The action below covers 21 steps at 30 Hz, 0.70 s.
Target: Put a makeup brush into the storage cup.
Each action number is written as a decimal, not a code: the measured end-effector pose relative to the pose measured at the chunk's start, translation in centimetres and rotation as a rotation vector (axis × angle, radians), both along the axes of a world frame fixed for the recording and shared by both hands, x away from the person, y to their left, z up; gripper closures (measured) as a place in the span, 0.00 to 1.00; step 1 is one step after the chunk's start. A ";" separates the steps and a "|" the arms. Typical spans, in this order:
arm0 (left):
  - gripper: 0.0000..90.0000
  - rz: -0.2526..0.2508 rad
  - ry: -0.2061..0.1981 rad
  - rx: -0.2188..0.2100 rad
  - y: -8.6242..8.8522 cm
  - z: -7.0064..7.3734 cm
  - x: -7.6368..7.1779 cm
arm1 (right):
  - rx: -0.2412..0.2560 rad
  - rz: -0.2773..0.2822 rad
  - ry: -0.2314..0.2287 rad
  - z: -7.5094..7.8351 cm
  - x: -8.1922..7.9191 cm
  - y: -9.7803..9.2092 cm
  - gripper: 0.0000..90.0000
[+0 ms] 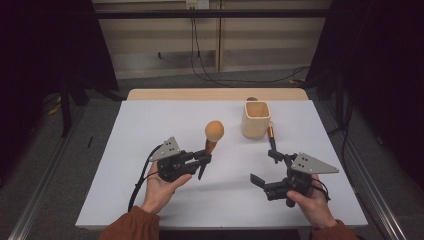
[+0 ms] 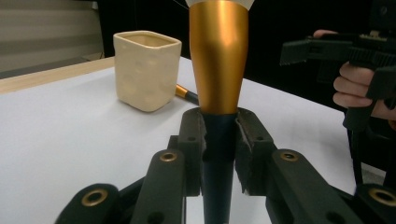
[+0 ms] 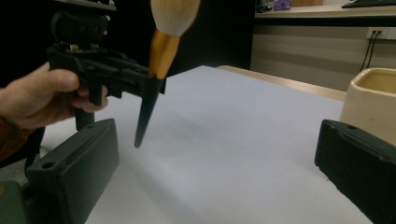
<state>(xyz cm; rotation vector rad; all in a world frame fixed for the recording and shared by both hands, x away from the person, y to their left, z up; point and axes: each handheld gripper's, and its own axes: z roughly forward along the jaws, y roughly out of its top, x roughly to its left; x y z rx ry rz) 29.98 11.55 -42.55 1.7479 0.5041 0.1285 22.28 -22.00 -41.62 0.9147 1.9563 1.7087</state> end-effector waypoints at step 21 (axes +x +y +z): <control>0.83 -0.055 -0.002 -0.008 -3.2 0.4 0.1 | 0.023 0.065 -0.002 2.5 2.3 3.2 0.01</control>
